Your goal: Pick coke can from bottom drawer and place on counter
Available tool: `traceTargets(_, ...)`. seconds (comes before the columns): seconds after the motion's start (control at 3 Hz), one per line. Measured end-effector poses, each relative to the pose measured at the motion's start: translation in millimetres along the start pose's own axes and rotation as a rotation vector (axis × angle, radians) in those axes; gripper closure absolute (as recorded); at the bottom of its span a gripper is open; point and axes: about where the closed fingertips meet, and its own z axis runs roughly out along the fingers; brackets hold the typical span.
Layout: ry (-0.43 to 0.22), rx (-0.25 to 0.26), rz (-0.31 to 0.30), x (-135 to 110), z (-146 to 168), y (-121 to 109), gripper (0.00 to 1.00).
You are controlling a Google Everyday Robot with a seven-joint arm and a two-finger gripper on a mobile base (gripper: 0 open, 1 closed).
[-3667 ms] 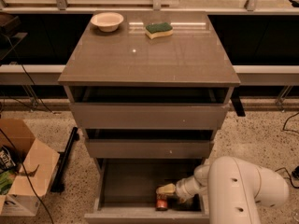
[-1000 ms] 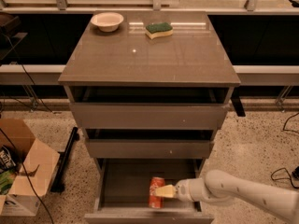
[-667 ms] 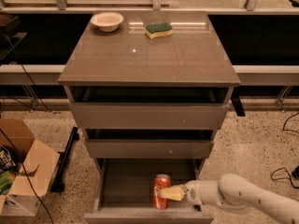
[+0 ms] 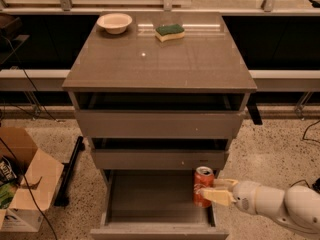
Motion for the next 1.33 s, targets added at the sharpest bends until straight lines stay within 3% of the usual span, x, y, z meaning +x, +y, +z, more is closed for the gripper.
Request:
traceTargets(0.33,-0.084,0.068,-0.151,-58.3,-66.5,4.0,1.00)
traceTargets(1.0,-0.138,0.245,-0.468,-216.9,-174.5,51.4,1.00)
traceTargets(1.33,-0.138,0.245,-0.468,-216.9,-174.5,51.4,1.00)
